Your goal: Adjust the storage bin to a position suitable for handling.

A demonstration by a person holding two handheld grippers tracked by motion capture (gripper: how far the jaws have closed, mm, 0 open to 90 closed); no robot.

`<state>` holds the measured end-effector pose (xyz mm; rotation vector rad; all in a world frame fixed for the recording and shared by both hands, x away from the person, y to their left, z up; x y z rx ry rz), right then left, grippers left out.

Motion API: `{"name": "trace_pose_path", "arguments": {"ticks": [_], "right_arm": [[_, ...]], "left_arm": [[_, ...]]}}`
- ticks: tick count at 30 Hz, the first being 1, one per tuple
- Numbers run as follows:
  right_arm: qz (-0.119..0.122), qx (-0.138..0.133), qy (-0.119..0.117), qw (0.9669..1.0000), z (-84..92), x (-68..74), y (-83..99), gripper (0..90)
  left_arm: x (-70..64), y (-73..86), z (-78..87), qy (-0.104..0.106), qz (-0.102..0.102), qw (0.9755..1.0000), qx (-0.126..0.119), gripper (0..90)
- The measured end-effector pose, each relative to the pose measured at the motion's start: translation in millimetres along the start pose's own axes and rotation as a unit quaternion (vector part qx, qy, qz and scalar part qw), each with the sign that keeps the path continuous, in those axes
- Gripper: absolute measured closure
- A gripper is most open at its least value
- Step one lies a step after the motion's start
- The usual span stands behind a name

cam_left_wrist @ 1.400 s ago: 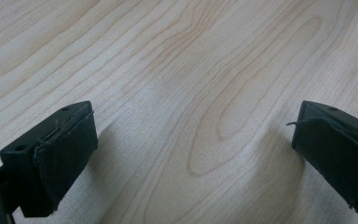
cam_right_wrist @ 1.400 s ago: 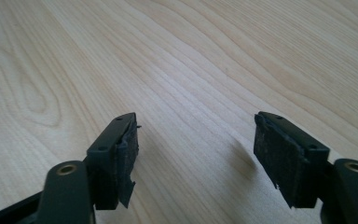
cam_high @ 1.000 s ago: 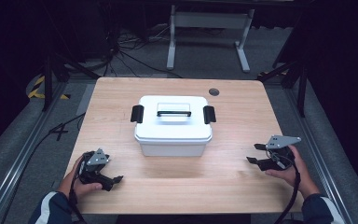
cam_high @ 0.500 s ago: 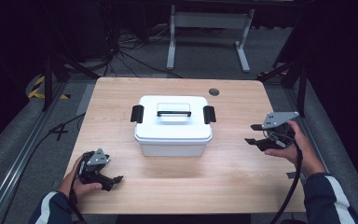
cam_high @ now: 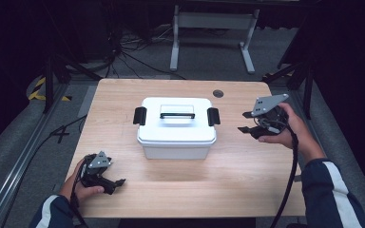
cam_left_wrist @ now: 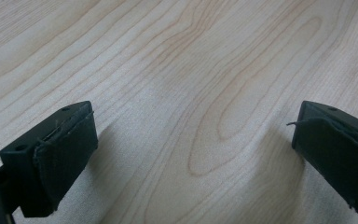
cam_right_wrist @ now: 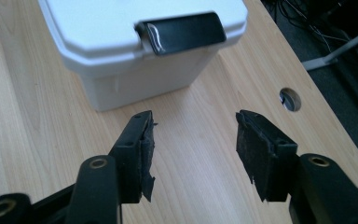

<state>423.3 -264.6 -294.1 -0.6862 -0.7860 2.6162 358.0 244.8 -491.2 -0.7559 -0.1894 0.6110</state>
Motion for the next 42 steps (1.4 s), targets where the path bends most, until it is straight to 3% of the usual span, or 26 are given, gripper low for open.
{"name": "trace_pose_path", "arguments": {"ticks": [1,12,20,36,42], "right_arm": [[0.013,0.001,-0.002,0.9999,-2.4,0.3,-8.7,47.8],[0.054,0.016,-0.012,0.9983,-16.4,2.6,-48.8,49.0],[0.073,0.041,-0.006,0.9965,-33.1,2.0,-75.2,51.7],[0.099,0.051,-0.02,0.9935,-58.7,10.4,-111.6,54.4],[0.119,0.052,-0.032,0.991,-66.4,16.6,-122.7,55.7]], "left_arm": [[0.0,0.0,0.0,0.0,0.0,1.0,0.0,0.5],[0.9,-0.4,0.0,-0.001,-0.003,1.0,0.001,0.5],[0.9,-0.5,-0.4,0.0,0.0,1.0,-0.001,0.5],[1.4,-0.7,-0.4,0.0,-0.001,1.0,0.0,0.5],[1.3,-0.7,-0.6,-0.001,-0.001,1.0,-0.001,0.5]]}}
Point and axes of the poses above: each handheld gripper's, and its own axes: z roughly backward along the jaws, y roughly out of its underside, x roughly to its left, the point moved 1 cm from there along -z, roughly forward along the jaws, and after that the axes turned 3 degrees about y, right-handed, at the moved point
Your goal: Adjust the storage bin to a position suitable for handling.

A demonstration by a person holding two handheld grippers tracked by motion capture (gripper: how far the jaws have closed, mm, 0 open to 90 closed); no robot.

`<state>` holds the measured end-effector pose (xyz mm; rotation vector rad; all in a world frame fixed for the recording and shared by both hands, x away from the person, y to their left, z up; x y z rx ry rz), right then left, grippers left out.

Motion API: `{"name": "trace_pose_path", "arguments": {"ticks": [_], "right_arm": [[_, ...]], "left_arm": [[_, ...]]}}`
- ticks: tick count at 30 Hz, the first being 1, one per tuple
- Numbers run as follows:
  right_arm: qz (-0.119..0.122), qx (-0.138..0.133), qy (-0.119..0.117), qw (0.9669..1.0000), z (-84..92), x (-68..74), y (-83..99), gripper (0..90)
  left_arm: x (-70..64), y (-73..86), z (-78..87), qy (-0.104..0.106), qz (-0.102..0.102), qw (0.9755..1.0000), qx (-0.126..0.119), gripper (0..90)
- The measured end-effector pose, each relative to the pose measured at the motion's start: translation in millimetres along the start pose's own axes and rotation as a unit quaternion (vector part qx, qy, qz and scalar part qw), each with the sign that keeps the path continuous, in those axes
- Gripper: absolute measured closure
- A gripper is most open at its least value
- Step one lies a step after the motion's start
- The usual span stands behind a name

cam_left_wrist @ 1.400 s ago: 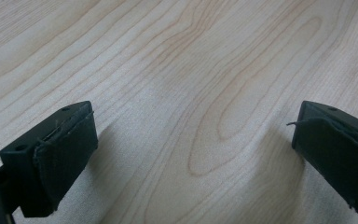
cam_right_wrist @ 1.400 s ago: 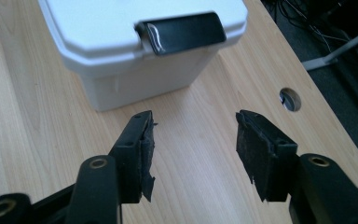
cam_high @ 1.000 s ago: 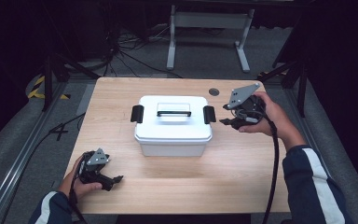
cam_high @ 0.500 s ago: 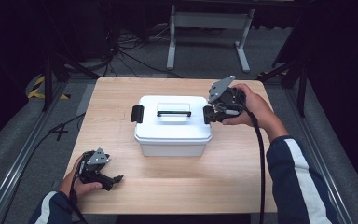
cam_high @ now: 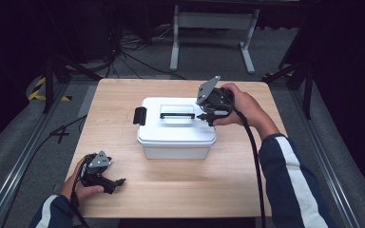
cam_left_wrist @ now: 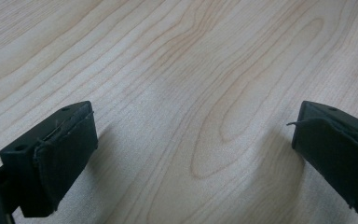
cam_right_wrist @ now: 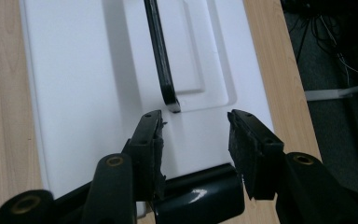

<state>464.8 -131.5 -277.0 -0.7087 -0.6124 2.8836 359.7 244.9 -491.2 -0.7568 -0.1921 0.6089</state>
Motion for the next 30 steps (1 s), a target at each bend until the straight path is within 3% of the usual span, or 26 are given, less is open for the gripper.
{"name": "trace_pose_path", "arguments": {"ticks": [18,23,30], "right_arm": [[0.037,0.022,-0.017,0.9989,-23.4,6.2,-34.7,62.0],[0.056,0.027,-0.026,0.9977,-31.7,9.4,-40.6,71.8],[0.071,0.014,-0.025,0.9971,-31.0,11.9,-47.0,83.5]], "left_arm": [[0.7,-0.3,-0.6,0.003,0.001,1.0,0.0,0.5],[0.7,-0.3,-0.6,0.003,0.001,1.0,0.0,0.5],[0.7,-0.3,-0.6,0.003,0.001,1.0,-0.001,0.5]]}}
Point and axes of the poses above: each handheld gripper's, and its own axes: z roughly backward along the jaws, y roughly out of its underside, x roughly to its left, the point moved 1 cm from there along -z, roughly forward along the jaws, and after that the axes turned 3 degrees about y, right-handed, at the moved point
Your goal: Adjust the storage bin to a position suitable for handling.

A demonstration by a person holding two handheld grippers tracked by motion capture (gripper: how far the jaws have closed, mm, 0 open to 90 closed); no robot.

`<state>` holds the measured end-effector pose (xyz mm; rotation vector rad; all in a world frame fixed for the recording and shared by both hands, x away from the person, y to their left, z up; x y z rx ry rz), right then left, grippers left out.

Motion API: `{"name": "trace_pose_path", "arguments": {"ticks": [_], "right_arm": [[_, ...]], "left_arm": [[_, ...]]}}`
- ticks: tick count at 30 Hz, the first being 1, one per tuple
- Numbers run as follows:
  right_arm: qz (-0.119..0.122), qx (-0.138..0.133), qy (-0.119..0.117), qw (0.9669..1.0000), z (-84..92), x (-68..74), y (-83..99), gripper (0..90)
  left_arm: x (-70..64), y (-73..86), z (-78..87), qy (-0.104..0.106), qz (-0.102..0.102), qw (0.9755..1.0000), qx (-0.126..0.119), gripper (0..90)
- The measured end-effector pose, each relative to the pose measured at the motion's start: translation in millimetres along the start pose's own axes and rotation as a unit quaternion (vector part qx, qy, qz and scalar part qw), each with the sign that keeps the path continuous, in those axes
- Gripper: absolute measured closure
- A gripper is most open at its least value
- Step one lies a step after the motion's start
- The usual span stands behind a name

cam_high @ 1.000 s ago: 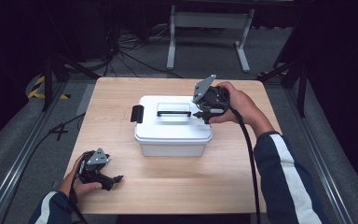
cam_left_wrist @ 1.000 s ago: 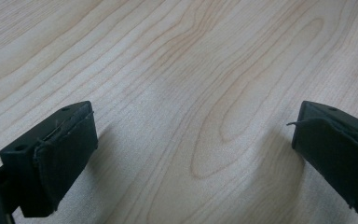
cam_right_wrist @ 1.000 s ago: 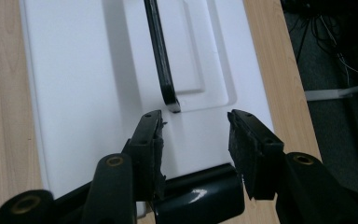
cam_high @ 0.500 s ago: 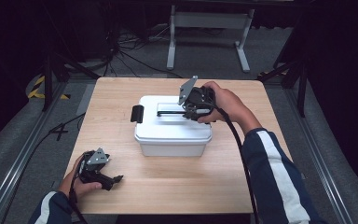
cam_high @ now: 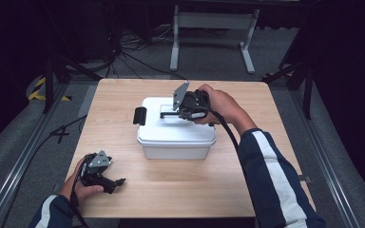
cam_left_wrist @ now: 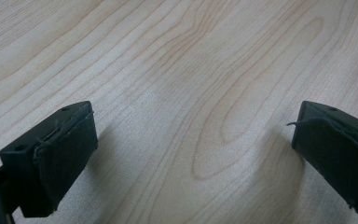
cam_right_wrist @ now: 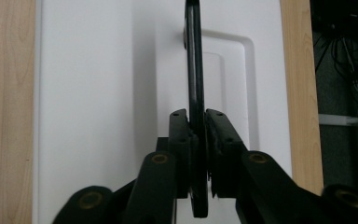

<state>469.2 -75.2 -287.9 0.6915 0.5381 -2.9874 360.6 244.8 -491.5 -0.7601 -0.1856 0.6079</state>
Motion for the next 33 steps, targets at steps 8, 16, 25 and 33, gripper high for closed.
{"name": "trace_pose_path", "arguments": {"ticks": [8,16,25,33], "right_arm": [[0.012,-0.003,0.01,0.9999,2.4,0.1,-3.5,84.5],[0.009,-0.033,0.014,0.9993,13.2,-2.2,-7.1,84.8],[0.01,-0.052,0.027,0.9982,25.5,-5.6,-5.5,84.9],[-0.002,-0.06,0.029,0.9978,42.3,-6.5,10.3,84.9]], "left_arm": [[0.2,-0.1,0.2,-0.001,-0.002,1.0,0.0,0.5],[0.2,-0.1,0.3,-0.001,-0.002,1.0,0.001,0.5],[-0.1,0.0,0.1,0.0,0.0,1.0,0.0,0.5],[0.2,-0.2,1.0,0.001,-0.002,1.0,0.005,0.5]]}}
Point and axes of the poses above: each handheld gripper's, and its own axes: z roughly backward along the jaws, y roughly out of its underside, x roughly to its left, the point moved 1 cm from there along -z, roughly forward along the jaws, and after that the axes turned 3 degrees about y, right-handed, at the moved point
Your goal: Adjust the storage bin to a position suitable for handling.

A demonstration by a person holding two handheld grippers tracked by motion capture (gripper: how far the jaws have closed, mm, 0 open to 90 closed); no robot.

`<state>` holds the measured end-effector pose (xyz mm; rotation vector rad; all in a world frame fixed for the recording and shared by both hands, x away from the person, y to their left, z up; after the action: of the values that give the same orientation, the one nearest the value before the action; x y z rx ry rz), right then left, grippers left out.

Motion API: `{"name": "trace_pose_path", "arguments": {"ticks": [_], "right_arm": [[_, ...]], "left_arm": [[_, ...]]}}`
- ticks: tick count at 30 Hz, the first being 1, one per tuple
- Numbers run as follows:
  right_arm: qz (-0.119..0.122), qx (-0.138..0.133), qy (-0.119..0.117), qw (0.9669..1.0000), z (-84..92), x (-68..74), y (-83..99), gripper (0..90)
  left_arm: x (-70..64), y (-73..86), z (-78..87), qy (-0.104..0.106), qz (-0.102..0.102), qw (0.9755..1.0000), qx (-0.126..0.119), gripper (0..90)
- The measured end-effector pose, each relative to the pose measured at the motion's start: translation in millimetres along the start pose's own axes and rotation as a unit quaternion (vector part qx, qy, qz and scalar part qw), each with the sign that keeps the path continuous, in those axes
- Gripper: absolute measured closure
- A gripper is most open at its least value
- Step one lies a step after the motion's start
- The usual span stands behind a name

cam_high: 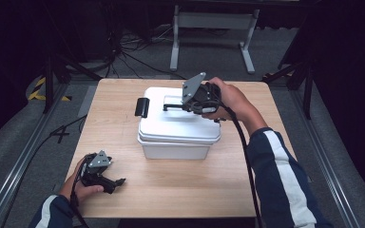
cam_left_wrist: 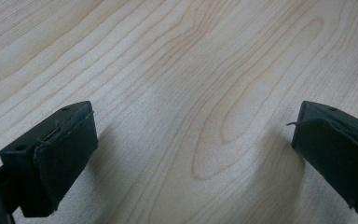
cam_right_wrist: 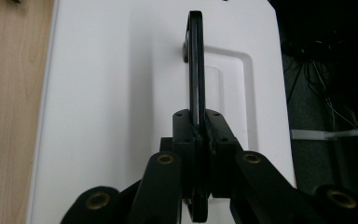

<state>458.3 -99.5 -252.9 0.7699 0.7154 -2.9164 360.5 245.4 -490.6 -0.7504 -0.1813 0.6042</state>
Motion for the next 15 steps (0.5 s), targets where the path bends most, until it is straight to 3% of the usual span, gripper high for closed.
{"name": "trace_pose_path", "arguments": {"ticks": [15], "right_arm": [[-0.023,0.01,0.015,0.9996,32.6,2.3,46.2,84.9]], "left_arm": [[-0.3,0.3,-0.5,-0.002,0.001,1.0,-0.004,0.6]]}}
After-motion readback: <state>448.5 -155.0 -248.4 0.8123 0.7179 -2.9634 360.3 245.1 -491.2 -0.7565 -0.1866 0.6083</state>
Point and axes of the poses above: each handheld gripper's, and its own axes: z roughly backward along the jaws, y roughly out of its underside, x roughly to its left, the point moved 1 cm from there along -z, roughly forward along the jaws, and after that the axes turned 3 degrees about y, right-handed, at the moved point
